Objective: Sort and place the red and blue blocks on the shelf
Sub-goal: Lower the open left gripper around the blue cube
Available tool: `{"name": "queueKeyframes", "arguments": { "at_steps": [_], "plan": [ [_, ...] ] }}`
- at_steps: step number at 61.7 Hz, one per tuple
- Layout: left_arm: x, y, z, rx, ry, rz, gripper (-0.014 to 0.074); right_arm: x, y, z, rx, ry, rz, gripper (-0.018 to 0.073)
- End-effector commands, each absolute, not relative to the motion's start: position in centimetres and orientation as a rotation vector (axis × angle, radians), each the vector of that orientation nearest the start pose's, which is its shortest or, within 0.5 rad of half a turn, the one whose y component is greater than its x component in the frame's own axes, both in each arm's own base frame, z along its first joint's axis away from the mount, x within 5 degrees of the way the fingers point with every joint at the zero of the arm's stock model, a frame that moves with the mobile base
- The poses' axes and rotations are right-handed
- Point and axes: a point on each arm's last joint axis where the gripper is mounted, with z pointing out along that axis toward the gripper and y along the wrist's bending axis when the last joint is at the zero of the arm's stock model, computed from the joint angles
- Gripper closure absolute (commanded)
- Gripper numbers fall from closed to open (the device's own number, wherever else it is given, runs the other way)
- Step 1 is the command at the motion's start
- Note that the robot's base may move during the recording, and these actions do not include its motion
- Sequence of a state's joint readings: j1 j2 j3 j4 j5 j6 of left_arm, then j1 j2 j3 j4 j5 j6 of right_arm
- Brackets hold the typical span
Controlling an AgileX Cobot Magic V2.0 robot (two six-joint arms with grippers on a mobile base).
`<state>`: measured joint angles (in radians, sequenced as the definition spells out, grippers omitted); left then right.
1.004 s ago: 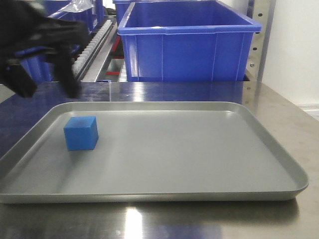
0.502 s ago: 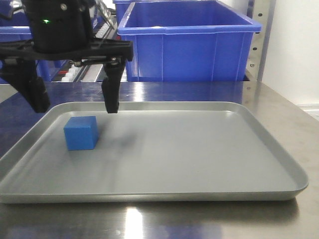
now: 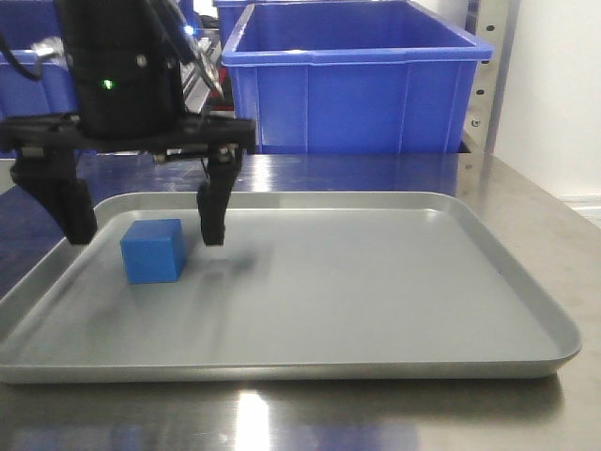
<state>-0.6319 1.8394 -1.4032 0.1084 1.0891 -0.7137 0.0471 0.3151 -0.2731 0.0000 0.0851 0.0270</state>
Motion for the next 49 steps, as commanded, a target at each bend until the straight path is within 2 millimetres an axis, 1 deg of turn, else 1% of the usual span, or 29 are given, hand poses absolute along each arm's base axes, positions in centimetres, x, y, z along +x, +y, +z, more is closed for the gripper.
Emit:
{"name": "queueKeyframes", "arguments": {
  "at_steps": [1,28,39,49],
  "plan": [
    [30.08,-21.26,25.12,-0.058,2.912,-0.068,-0.0093,8.33,0.33,29.4,-0.015,1.501,0.048,0.0514],
    [30.04,-21.48,25.12,-0.063,2.916,-0.104,-0.0093,8.33,0.33,29.4,-0.015,1.501,0.048,0.0514],
    [29.76,-22.01,25.13,-0.015,2.923,-0.141,-0.0093,8.33,0.33,29.4,-0.015,1.501,0.048,0.0514],
    [29.76,-21.98,25.07,0.001,2.921,-0.135,-0.0093,8.33,0.33,29.4,-0.015,1.501,0.048,0.0514]
  ]
}}
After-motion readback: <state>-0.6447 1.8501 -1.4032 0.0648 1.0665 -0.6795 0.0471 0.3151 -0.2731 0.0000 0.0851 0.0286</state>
